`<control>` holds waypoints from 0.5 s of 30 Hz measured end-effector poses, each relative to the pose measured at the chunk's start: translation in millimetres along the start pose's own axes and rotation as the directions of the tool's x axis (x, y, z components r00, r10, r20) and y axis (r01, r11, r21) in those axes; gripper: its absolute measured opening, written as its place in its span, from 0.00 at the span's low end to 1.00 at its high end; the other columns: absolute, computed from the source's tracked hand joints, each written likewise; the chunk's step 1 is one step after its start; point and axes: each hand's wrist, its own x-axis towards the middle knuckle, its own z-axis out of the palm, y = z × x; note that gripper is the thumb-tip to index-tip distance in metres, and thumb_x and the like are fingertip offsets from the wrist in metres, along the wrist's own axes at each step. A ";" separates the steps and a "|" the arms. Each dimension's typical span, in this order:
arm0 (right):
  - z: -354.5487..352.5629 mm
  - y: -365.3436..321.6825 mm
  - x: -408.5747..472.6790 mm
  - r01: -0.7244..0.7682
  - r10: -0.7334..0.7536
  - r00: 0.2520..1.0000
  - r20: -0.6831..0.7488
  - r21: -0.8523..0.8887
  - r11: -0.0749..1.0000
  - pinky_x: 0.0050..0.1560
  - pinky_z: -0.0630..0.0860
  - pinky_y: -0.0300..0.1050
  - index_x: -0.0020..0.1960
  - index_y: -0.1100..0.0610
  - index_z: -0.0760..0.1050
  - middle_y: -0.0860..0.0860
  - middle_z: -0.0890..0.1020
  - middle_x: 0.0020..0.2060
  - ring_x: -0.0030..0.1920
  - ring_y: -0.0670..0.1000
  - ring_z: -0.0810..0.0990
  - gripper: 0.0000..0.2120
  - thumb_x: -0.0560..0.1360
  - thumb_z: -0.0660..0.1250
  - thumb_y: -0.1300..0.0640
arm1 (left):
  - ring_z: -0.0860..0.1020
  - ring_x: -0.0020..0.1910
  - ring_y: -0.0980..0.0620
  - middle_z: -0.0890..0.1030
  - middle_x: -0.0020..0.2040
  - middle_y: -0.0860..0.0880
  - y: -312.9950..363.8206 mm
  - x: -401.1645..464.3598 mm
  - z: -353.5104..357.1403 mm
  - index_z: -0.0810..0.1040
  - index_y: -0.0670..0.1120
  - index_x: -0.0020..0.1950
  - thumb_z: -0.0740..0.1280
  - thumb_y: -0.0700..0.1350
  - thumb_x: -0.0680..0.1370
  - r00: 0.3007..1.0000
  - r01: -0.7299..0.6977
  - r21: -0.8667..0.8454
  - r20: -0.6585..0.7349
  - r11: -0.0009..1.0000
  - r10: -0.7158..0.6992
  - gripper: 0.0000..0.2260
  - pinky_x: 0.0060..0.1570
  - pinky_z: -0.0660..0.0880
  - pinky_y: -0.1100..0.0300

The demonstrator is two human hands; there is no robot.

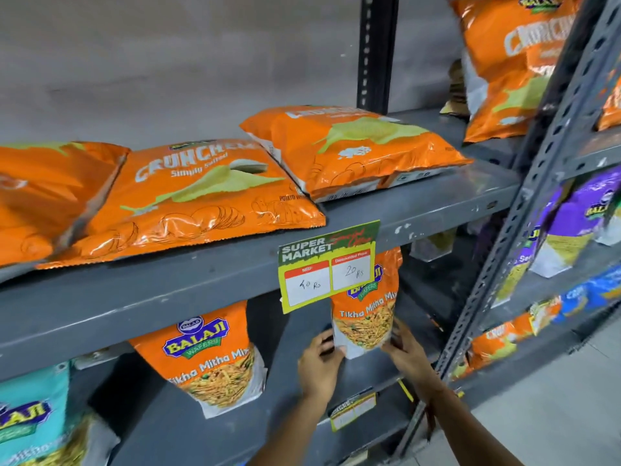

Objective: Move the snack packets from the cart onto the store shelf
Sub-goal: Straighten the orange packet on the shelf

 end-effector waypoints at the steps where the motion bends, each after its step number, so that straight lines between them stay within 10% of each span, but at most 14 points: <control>1: 2.1 0.3 -1.6 0.016 -0.016 1.000 -0.017 0.014 1.000 0.64 0.70 0.51 0.65 0.48 0.67 0.51 0.77 0.61 0.61 0.51 0.75 0.23 0.75 0.65 0.66 | 0.83 0.51 0.51 0.85 0.52 0.44 -2.5 -3.0 -2.2 0.80 0.47 0.58 0.74 0.41 0.69 1.000 0.007 -0.002 -0.009 1.000 -0.007 0.18 0.57 0.78 0.50; 7: 38.4 -0.1 -45.4 0.036 0.009 0.924 -0.383 0.110 0.993 0.57 0.74 0.54 0.61 0.58 0.69 0.56 0.78 0.53 0.53 0.57 0.78 0.18 0.73 0.67 0.67 | 0.82 0.49 0.55 0.84 0.48 0.50 -14.3 -38.4 -46.8 0.80 0.50 0.56 0.74 0.41 0.70 0.998 0.000 -0.035 -0.063 0.999 -0.002 0.15 0.53 0.78 0.63; 9: 70.9 -2.4 -74.8 0.070 -0.022 0.880 -0.475 0.084 0.994 0.52 0.74 0.38 0.50 0.56 0.71 0.56 0.77 0.42 0.47 0.56 0.79 0.14 0.70 0.67 0.71 | 0.82 0.47 0.59 0.84 0.46 0.51 -19.0 -59.6 -74.9 0.80 0.51 0.53 0.73 0.38 0.70 0.995 -0.013 -0.098 -0.104 0.995 0.002 0.14 0.51 0.77 0.67; 11: 113.2 -4.2 -108.5 0.116 -0.061 0.891 -0.451 0.097 0.988 0.39 0.70 0.24 0.45 0.51 0.71 0.54 0.75 0.38 0.38 0.41 0.79 0.20 0.68 0.66 0.76 | 0.82 0.44 0.65 0.84 0.44 0.52 -30.1 -86.3 -110.5 0.81 0.50 0.52 0.73 0.38 0.70 0.987 -0.021 -0.108 -0.163 0.994 0.003 0.13 0.49 0.77 0.69; 15: 201.8 -11.1 -189.9 0.152 -0.141 0.973 -0.183 0.050 0.987 0.36 0.72 0.25 0.50 0.52 0.72 0.53 0.78 0.40 0.39 0.40 0.79 0.21 0.67 0.68 0.75 | 0.81 0.39 0.67 0.85 0.41 0.49 -61.5 -150.1 -207.0 0.82 0.42 0.52 0.74 0.36 0.69 0.930 -0.010 -0.123 -0.366 0.992 -0.036 0.12 0.41 0.76 0.75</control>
